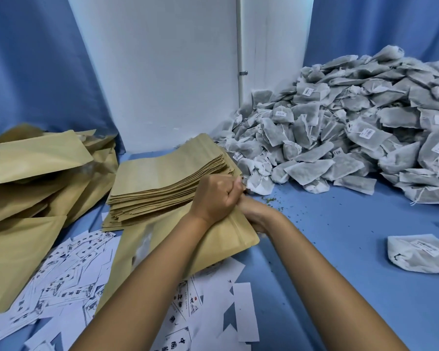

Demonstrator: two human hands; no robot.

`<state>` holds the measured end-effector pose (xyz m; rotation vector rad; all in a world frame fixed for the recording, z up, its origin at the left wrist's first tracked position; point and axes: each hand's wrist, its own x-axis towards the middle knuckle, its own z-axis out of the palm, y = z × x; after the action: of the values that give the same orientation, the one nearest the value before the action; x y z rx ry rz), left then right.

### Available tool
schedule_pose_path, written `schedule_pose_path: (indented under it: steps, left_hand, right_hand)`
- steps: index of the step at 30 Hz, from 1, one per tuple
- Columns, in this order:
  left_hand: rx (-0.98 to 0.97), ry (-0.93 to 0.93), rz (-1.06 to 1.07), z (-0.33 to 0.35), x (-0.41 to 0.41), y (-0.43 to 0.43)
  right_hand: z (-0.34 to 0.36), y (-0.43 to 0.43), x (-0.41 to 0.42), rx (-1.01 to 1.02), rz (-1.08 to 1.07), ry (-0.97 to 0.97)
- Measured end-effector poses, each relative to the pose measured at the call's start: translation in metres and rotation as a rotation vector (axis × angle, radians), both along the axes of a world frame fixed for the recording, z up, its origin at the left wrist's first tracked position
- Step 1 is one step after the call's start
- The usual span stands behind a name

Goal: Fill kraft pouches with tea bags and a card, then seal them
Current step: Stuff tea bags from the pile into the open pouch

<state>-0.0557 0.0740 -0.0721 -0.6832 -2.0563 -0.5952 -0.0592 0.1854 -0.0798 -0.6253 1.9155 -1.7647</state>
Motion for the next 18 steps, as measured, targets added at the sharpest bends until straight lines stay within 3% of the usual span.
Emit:
schedule_pose_path:
  steps: [2, 4, 6, 11, 14, 16, 18]
  left_hand:
    - [0.007, 0.002, 0.056, -0.002, -0.001, -0.014]
    - [0.037, -0.003, 0.085, -0.002, 0.002, -0.023]
    - [0.070, -0.008, 0.066, 0.001, 0.006, -0.022]
    - [-0.014, 0.011, -0.073, 0.008, 0.007, 0.007]
    - [0.012, -0.044, -0.051, 0.001, 0.008, -0.007]
    - [0.063, -0.013, -0.006, 0.001, 0.007, -0.026]
    - [0.098, 0.013, 0.031, 0.007, 0.005, -0.039]
  right_hand:
    - [-0.002, 0.019, -0.006, 0.045, 0.175, -0.132]
    - [-0.001, 0.036, -0.014, 0.233, 0.220, 0.014]
    - [0.000, 0.035, -0.011, 0.299, 0.197, 0.100]
    - [-0.004, -0.008, 0.003, 0.159, -0.120, 0.155]
    - [-0.013, -0.011, 0.014, 0.278, 0.140, 0.010]
    - [-0.011, -0.004, 0.013, 0.111, 0.237, -0.103]
    - [-0.011, 0.008, -0.002, -0.146, 0.103, -0.099]
